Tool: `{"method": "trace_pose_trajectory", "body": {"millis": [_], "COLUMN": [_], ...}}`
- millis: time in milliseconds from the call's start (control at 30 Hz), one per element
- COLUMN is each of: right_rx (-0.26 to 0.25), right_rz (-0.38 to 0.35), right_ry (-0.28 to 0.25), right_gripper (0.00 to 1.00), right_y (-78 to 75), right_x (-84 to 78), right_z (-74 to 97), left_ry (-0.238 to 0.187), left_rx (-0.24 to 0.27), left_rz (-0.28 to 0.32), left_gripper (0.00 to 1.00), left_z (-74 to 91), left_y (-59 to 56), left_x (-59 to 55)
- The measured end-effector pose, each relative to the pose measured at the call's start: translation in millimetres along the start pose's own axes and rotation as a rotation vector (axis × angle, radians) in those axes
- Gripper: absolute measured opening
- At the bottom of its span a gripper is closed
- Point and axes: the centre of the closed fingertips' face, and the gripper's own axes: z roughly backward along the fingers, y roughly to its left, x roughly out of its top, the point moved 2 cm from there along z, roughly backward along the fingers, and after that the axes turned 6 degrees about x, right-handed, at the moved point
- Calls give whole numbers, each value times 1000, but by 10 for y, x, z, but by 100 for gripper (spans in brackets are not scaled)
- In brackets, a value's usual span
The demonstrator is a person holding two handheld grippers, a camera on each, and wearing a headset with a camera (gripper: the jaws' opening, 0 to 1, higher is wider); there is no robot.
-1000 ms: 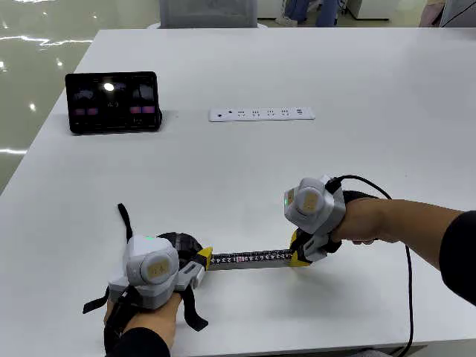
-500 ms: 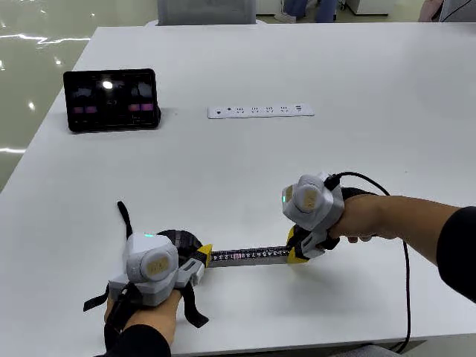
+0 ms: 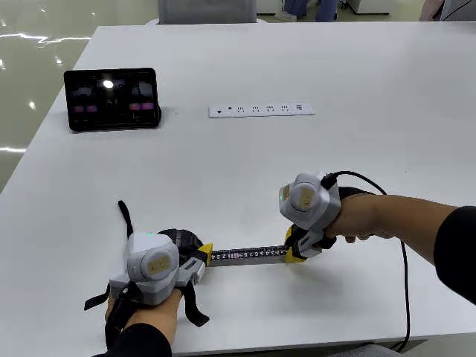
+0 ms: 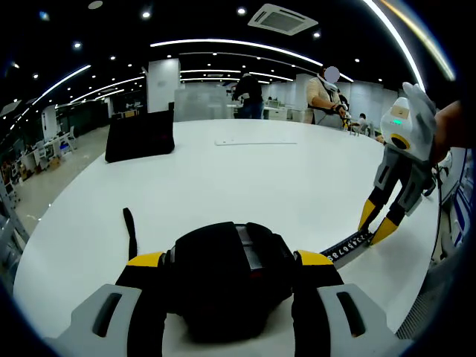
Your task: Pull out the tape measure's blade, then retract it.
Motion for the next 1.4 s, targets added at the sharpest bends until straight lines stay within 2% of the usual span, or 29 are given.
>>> {"method": "trace_pose_trajectory", "body": {"millis": [1400], "right_rx": [3], "right_rz": [5], "right_ry": [-4], "right_gripper": [11], "right_y": [31], "right_x": [150], "right_z": [-72], "left_ry": [2], "left_rx": [-1], "left_rz": [1], "left_gripper": [64], "left_z": [-1], "left_y": [-7], "left_x": [-6]}}
